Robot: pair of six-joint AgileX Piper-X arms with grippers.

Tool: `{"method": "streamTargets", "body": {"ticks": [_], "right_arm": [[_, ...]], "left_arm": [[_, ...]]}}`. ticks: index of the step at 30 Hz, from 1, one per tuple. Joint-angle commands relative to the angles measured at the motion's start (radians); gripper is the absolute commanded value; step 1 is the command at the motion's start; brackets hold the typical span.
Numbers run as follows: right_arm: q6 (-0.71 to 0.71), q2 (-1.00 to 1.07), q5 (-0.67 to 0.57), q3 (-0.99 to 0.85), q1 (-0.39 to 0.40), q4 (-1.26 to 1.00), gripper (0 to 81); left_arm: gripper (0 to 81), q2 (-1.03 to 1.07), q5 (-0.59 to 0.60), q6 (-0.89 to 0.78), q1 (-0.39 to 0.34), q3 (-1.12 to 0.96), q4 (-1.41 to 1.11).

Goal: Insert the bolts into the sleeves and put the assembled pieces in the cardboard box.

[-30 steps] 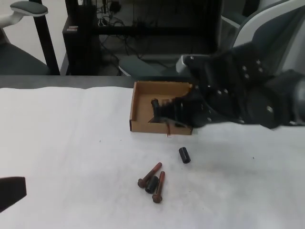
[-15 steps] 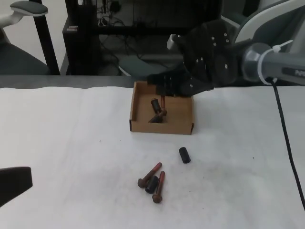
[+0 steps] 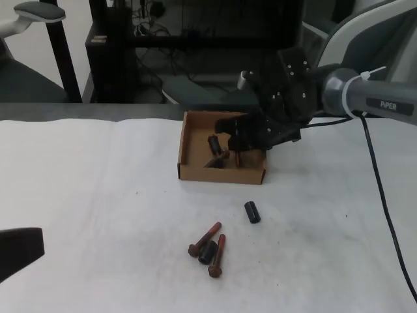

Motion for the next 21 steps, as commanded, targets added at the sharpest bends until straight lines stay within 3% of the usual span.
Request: {"method": "streamTargets", "body": {"ticks": [1, 2, 3, 4, 7, 11, 13, 21], "right_arm": [[-0.011, 0.002, -0.003, -0.006, -0.002, 0.015, 0.3], [-0.011, 0.002, -0.025, -0.006, -0.002, 0.015, 1.8], [-0.011, 0.002, -0.051, -0.006, -0.002, 0.015, 8.4], [-0.011, 0.002, -0.070, -0.006, -0.002, 0.015, 20.2], [0.019, 0.002, -0.062, -0.006, -0.002, 0.035, 70.0], [0.053, -0.011, -0.059, -0.006, -0.002, 0.091, 70.0], [0.030, -0.025, -0.094, -0.006, -0.002, 0.103, 62.7], [0.013, -0.149, -0.098, -0.006, 0.016, 0.123, 62.4]], "left_arm": [[64.0, -0.006, 0.002, 0.005, 0.001, -0.013, -0.013], [64.0, -0.006, 0.002, 0.005, 0.001, -0.013, -0.013], [64.0, -0.006, 0.002, 0.005, 0.001, -0.013, -0.013], [64.0, -0.006, 0.002, 0.005, 0.001, -0.013, -0.013], [64.0, -0.006, 0.002, 0.005, 0.001, -0.013, -0.013], [64.0, -0.006, 0.002, 0.005, 0.001, -0.013, -0.013], [64.0, -0.006, 0.003, 0.007, 0.001, -0.013, -0.013], [64.0, -0.006, -0.001, 0.010, 0.001, -0.013, -0.013]]}}
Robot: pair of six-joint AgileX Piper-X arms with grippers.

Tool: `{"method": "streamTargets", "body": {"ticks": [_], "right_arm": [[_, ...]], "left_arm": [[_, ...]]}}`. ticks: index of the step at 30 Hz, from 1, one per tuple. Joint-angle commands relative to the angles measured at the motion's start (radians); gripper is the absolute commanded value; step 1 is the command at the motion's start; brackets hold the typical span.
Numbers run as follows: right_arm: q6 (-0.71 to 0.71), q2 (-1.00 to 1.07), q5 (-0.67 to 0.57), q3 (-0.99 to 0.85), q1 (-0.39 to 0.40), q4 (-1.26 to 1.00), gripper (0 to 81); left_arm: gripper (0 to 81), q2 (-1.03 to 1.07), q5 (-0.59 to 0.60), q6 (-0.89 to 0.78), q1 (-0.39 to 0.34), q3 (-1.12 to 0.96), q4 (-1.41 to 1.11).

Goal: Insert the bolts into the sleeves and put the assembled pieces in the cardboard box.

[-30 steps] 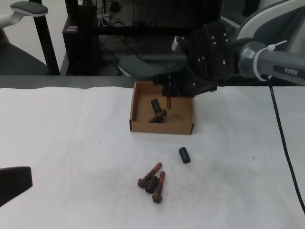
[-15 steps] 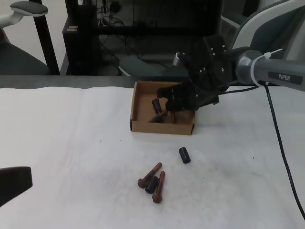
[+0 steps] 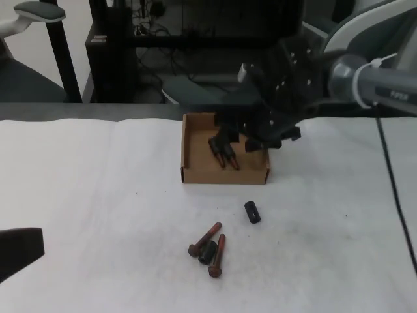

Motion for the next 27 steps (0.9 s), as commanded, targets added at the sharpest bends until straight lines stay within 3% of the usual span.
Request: {"method": "streamTargets", "body": {"ticks": [1, 7, 13, 19, 27], "right_arm": [[-0.034, -0.094, -0.007, -0.005, 0.012, 0.034, 62.4], [-0.170, -0.232, 0.037, 0.020, 0.048, 0.239, 62.4], [-0.169, -0.467, 0.103, 0.255, 0.096, 0.167, 62.4], [-0.068, -0.785, 0.162, 0.582, 0.157, 0.053, 62.4], [0.149, -1.232, 0.292, 1.018, 0.321, -0.125, 62.4]], "left_arm": [[64.0, -0.006, -0.001, 0.020, 0.001, -0.013, -0.013], [64.0, -0.006, -0.001, 0.069, 0.001, -0.013, -0.033], [64.0, -0.006, 0.001, 0.067, 0.001, -0.013, -0.050], [64.0, -0.006, 0.006, 0.067, -0.018, -0.013, -0.050], [64.0, -0.006, -0.036, 0.067, -0.169, -0.011, -0.081]]}}
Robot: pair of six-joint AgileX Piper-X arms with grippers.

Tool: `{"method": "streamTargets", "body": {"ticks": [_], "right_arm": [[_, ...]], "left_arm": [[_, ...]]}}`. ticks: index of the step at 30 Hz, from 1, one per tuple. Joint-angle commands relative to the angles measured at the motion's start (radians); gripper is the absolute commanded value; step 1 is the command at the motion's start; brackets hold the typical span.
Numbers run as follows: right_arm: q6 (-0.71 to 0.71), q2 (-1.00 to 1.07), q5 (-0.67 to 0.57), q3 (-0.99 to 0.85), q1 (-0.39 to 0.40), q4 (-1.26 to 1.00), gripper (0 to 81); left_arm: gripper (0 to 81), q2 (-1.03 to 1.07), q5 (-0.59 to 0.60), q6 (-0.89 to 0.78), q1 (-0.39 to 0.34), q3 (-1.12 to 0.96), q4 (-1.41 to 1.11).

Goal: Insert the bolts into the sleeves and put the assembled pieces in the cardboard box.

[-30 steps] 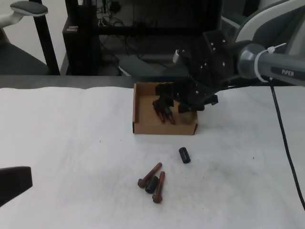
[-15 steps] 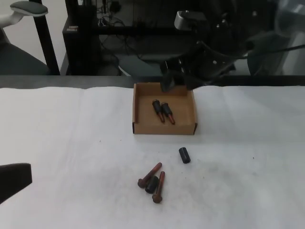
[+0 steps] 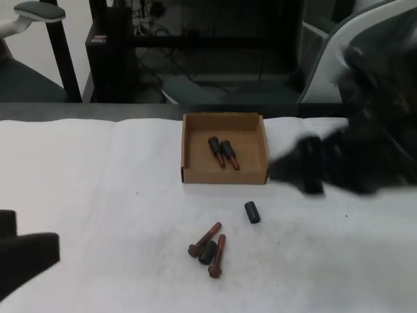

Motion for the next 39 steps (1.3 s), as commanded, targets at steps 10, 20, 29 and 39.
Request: {"method": "streamTargets", "body": {"ticks": [10, 20, 29, 39], "right_arm": [[0.225, -0.500, 0.251, 0.352, 0.249, -0.061, 62.4], [0.224, -0.545, 0.255, 0.371, 0.275, -0.065, 62.4], [0.208, -0.522, 0.237, 0.371, 0.275, -0.092, 62.4], [0.208, -0.498, 0.155, 0.371, 0.275, -0.126, 62.4]], "left_arm": [[64.0, -0.006, -0.212, -0.113, -0.279, 0.034, -0.105], [64.0, 0.015, -0.536, -0.220, -0.588, 0.122, -0.355], [64.0, 0.316, -0.573, -0.250, -0.686, 0.109, -0.471], [37.1, 0.766, -0.598, -0.107, -0.668, -0.085, -0.542]]}}
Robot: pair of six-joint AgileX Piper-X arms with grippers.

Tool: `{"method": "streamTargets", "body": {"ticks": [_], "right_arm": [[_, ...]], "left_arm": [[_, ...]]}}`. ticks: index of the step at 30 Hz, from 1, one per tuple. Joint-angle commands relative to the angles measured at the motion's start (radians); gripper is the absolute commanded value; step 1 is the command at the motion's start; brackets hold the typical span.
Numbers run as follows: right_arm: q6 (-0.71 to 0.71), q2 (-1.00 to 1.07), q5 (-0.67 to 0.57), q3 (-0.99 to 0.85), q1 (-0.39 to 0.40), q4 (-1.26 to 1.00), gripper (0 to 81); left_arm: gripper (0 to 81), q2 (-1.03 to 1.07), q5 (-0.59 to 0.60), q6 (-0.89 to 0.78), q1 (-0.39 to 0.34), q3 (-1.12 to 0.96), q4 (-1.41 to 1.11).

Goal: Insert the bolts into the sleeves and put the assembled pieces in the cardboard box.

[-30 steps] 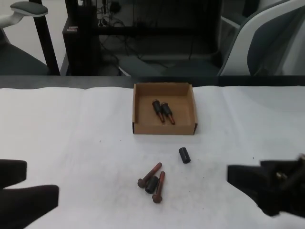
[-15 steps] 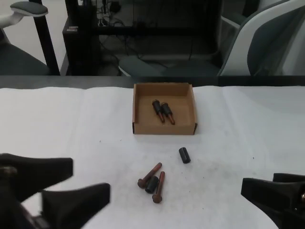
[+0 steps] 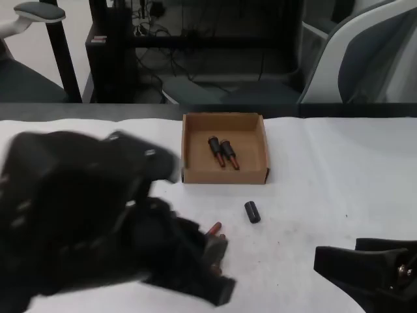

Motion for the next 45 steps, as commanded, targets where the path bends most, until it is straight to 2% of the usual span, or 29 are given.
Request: {"method": "streamTargets", "body": {"ticks": [1, 5, 6, 10, 17, 20, 29, 34, 39, 45], "right_arm": [[-0.008, 0.000, -0.037, 0.002, 0.001, -0.018, 62.4], [-0.008, 0.000, -0.073, 0.002, 0.001, -0.018, 62.4], [-0.008, 0.000, -0.074, 0.002, 0.001, -0.018, 62.4], [-0.011, 0.000, -0.077, 0.002, 0.001, -0.018, 62.4], [-0.020, 0.000, -0.122, 0.002, 0.001, -0.018, 62.4], [-0.020, 0.000, -0.122, 0.002, 0.001, -0.020, 62.4], [0.007, 0.023, -0.162, 0.002, 0.001, -0.019, 62.4], [0.007, 0.062, -0.186, 0.002, 0.001, -0.020, 62.4], [0.007, 0.080, -0.209, -0.001, 0.001, -0.028, 62.4], [0.007, 0.079, -0.209, -0.001, 0.001, -0.045, 62.4]], "left_arm": [[37.1, 0.107, -0.015, 0.035, 0.014, -0.074, -0.010], [37.4, 0.225, -0.006, 0.037, 0.065, -0.165, 0.046], [39.9, 0.247, -0.003, 0.044, 0.076, -0.183, 0.069], [70.0, 0.303, -0.014, 0.102, 0.120, -0.251, 0.168], [69.2, 0.335, -0.015, 0.136, 0.173, -0.301, 0.199], [64.7, 0.353, -0.036, 0.219, 0.185, -0.303, 0.199], [64.5, 0.481, -0.020, 0.389, 0.211, -0.324, 0.299], [64.0, 0.516, -0.020, 0.378, 0.211, -0.356, 0.335], [58.1, 0.516, -0.020, 0.343, 0.211, -0.376, 0.265], [57.4, 0.556, 0.038, 0.405, 0.219, -0.418, 0.248]]}}
